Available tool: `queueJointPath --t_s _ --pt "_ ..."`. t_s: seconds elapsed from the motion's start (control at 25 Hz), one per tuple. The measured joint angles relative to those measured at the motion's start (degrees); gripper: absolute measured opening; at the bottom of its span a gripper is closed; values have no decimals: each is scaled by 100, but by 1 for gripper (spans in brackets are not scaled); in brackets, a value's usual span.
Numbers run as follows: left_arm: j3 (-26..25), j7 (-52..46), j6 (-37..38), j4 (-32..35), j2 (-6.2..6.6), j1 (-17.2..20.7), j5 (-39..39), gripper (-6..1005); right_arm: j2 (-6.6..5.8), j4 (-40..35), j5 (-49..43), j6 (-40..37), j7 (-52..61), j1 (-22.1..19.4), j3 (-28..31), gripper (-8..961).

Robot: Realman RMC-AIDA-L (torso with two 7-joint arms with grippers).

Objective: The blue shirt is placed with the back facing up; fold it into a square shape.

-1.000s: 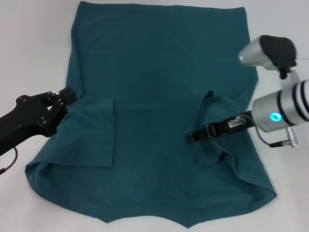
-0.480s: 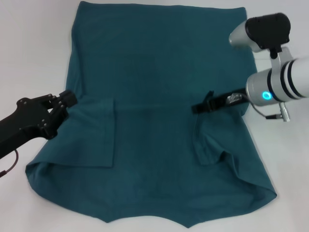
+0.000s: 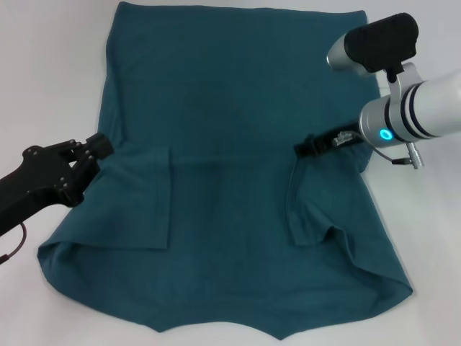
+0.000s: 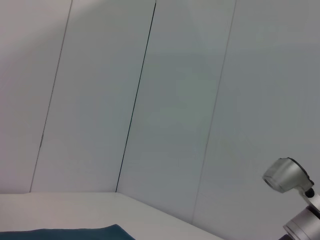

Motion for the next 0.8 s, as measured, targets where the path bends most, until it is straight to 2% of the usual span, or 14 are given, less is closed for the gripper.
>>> queueJointPath --t_s 0.24,0.56,0.8 --pt "0 23 -18 -16 -1 -26 -1 56 10 389 -30 468 89 200 -35 613" --pt "-1 38 26 -15 6 -39 -29 56 19 579 -34 569 56 245 -51 607" --pt "-1 50 30 -15 1 -37 -63 56 15 652 -34 644 59 207 -51 430"
